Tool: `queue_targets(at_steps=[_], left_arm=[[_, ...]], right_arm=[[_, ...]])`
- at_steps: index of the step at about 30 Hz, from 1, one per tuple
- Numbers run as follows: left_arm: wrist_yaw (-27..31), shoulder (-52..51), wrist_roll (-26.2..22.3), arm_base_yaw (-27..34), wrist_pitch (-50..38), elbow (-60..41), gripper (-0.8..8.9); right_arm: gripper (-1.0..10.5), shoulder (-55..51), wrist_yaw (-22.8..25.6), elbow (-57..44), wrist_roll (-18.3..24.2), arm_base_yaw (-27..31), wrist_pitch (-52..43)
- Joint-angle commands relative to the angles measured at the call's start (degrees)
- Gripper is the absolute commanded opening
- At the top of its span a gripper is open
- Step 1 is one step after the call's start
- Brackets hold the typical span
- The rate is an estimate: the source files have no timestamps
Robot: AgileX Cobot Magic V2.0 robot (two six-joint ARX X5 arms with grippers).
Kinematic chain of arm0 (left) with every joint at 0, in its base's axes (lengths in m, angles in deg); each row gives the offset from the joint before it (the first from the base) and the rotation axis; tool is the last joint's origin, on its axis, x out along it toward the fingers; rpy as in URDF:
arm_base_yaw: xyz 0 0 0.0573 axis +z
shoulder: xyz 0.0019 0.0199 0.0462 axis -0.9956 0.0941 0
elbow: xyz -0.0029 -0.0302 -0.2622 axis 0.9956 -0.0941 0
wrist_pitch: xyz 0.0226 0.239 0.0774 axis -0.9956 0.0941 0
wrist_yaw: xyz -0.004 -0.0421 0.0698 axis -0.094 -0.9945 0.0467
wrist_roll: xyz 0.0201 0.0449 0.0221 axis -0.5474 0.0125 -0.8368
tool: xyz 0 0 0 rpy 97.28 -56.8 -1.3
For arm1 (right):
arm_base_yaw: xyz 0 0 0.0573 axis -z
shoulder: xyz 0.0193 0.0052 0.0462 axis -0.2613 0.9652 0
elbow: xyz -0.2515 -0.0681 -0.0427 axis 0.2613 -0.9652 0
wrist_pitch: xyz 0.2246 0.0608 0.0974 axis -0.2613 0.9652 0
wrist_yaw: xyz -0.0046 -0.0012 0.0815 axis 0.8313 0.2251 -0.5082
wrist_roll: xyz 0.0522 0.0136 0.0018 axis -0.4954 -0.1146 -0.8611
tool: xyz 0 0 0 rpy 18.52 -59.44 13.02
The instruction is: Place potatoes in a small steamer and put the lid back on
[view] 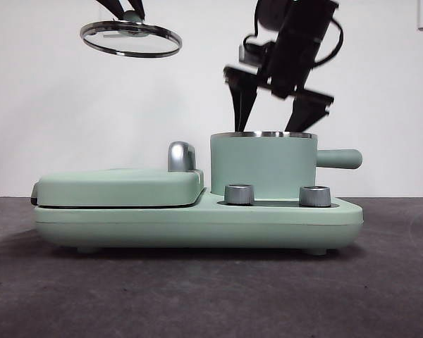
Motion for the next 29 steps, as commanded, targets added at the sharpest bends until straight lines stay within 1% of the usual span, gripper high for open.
queue_targets(at_steps=[1, 4, 8, 13, 17, 21, 29], left_arm=[[-0.07, -0.79, 0.48, -0.85, -1.14, 2.27, 0.05], [-0.07, -0.79, 0.66, -1.62, -1.14, 2.21, 0.06], [-0.07, -0.79, 0.68, -2.78, -1.14, 2.14, 0.06], [-0.07, -0.77, 1.18, -4.90, -1.25, 1.44, 0.05], [-0.09, -0.77, 1.27, -7.04, -1.75, -0.39, 0.06], [-0.09, -0.77, 1.22, -9.44, -2.69, -3.56, 0.05], [-0.09, -0.72, 0.31, -13.88, -7.02, -9.64, 0.06]], right_arm=[[4.3, -3.04, 0.50, 3.98, 1.14, -0.15, 3.10], [4.2, -7.28, 1.20, 4.28, 2.64, -0.17, 6.36], [4.2, -13.31, 1.66, 4.22, 2.64, -0.17, 10.38], [4.2, -21.62, 5.40, 3.89, 2.67, -0.20, 15.43], [4.2, -27.98, 5.57, 1.38, 2.67, -0.20, 16.98], [4.2, -36.35, 7.21, -5.42, 2.67, -0.20, 16.15], [4.2, -54.38, 6.78, -23.65, 2.60, -0.20, 9.05]])
